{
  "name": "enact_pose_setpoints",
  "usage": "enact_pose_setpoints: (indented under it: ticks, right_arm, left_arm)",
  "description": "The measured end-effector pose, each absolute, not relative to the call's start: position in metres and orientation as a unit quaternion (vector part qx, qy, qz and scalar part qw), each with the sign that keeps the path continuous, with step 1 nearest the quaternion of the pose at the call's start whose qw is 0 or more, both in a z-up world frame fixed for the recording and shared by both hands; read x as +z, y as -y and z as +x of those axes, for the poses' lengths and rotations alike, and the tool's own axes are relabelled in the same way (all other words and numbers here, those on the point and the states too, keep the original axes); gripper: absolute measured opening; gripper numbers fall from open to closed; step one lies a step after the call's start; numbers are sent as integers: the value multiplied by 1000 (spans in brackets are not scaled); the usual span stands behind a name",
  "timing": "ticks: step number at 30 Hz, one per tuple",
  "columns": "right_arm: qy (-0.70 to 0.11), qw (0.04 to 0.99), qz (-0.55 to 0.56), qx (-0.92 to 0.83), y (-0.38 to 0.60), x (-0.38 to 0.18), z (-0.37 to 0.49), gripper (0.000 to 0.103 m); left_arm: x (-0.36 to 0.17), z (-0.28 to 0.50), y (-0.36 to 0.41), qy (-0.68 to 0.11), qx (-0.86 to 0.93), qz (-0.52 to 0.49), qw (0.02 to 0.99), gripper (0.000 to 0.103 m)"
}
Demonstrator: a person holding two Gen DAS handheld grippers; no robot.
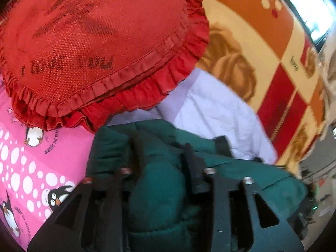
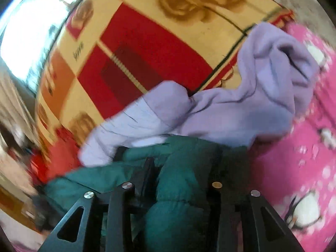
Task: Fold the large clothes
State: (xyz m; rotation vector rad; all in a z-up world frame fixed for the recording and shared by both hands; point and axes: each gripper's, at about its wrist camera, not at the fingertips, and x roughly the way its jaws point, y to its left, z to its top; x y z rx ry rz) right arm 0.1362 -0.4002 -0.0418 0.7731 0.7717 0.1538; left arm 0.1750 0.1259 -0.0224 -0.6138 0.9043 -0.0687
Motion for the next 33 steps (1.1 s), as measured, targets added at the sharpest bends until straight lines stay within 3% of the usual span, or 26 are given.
enact_pose_setpoints:
  ticks: [1,2,5,12,19,27,33]
  right_arm:
    - [-359,844,391,79,404,-40,132,44]
    - [-354,835,413,83,408,-38,127,50]
    - [-337,831,433,93,412,-25,110,69]
    - [-306,863,378,135,401,12,85,71]
    - [-325,888,240,219,366,35,74,71]
    - [-377,858,73,342,316,27,49,71]
    - [-420,865,95,258,325,-2,69,71]
  left_arm:
    - [-19,173,-129,-424,-49,-311,849,58]
    - [-13,171,-132,-416,-66,-328,846,64]
    - [-1,163,-137,-393,-86,-349,846,65]
    - [20,148,-162,-329,-82,-403,850,65]
    - [67,124,-149,-233,-70,-312,918,65]
    - [55,127,-131,-280,-82,-302,908,65]
    - [48,124,-126,-300,-78,-302,901,65]
